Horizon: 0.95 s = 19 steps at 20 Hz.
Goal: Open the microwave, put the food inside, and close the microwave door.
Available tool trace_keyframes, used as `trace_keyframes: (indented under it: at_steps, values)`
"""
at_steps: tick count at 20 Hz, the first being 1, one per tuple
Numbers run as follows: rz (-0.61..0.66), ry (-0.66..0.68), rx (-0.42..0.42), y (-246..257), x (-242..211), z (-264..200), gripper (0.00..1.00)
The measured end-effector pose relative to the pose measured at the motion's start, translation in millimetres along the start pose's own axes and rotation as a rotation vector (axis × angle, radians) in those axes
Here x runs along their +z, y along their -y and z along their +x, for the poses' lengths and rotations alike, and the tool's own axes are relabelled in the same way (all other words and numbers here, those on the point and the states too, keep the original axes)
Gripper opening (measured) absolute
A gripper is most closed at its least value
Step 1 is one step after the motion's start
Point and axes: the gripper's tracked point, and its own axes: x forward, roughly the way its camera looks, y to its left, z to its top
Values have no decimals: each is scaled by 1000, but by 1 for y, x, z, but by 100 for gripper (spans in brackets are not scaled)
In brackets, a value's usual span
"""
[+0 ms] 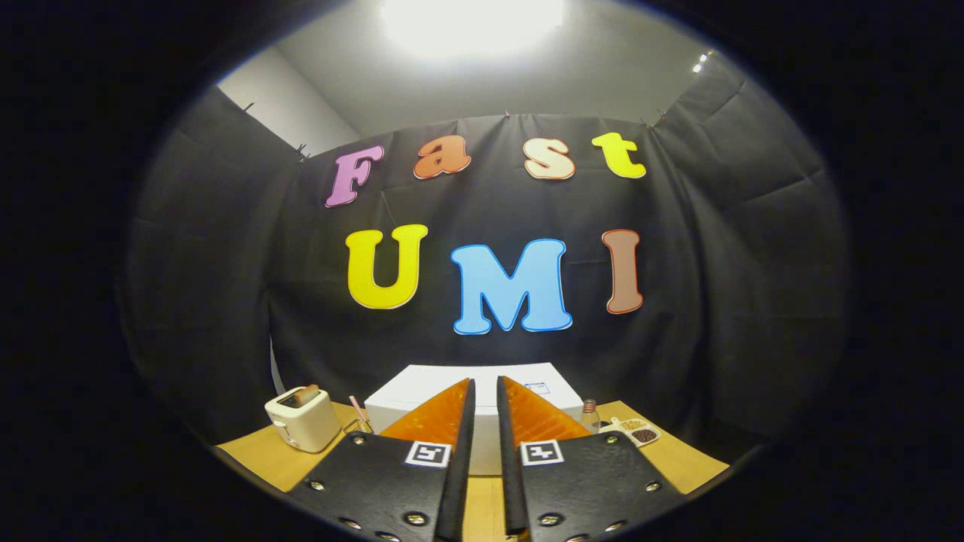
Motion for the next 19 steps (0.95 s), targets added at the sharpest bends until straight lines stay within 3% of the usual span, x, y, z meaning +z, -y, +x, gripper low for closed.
trace_keyframes:
  at_steps: [1,3,4,5,6,9,13,19]
  values:
    - [3,2,-12,2,2,-3,24]
    - [2,10,-62,11,8,-7,44]
    - [19,6,-64,9,8,-10,65]
    - [35,-3,-58,2,5,-13,77]
    - [51,-9,-45,-3,6,-17,96]
    - [70,-13,-18,-16,10,-17,98]
    - [-31,23,-67,-17,29,-10,98]
    - [-50,46,-62,-33,31,-8,97]
